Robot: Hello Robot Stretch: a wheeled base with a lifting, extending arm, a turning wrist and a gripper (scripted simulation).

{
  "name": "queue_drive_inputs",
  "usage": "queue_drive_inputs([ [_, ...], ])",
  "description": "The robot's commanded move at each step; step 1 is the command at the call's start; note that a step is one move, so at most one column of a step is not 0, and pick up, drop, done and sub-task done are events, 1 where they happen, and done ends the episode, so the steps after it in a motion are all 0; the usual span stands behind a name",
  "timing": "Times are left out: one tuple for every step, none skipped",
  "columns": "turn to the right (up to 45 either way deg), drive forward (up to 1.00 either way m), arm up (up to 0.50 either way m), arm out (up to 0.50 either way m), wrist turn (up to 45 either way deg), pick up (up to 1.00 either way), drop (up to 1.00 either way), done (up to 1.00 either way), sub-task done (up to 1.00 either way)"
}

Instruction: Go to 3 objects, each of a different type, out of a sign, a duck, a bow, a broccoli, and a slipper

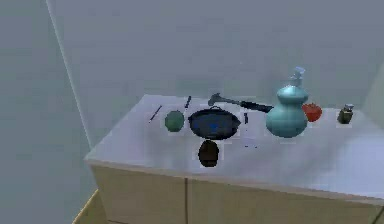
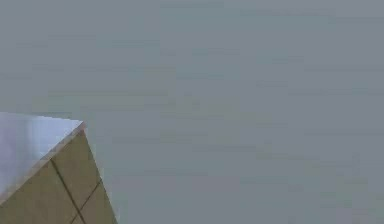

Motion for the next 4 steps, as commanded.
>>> queue_drive_inputs([
  [0.0,0.00,0.00,0.00,0.0,0.00,0.00,0.00,1.00],
  [-45.0,0.00,0.00,0.00,0.0,0.00,0.00,0.00,0.00],
  [-45.0,0.00,0.00,0.00,0.0,0.00,0.00,0.00,0.00],
  [-45.0,0.00,0.00,0.00,0.0,0.00,0.00,0.00,0.00],
])
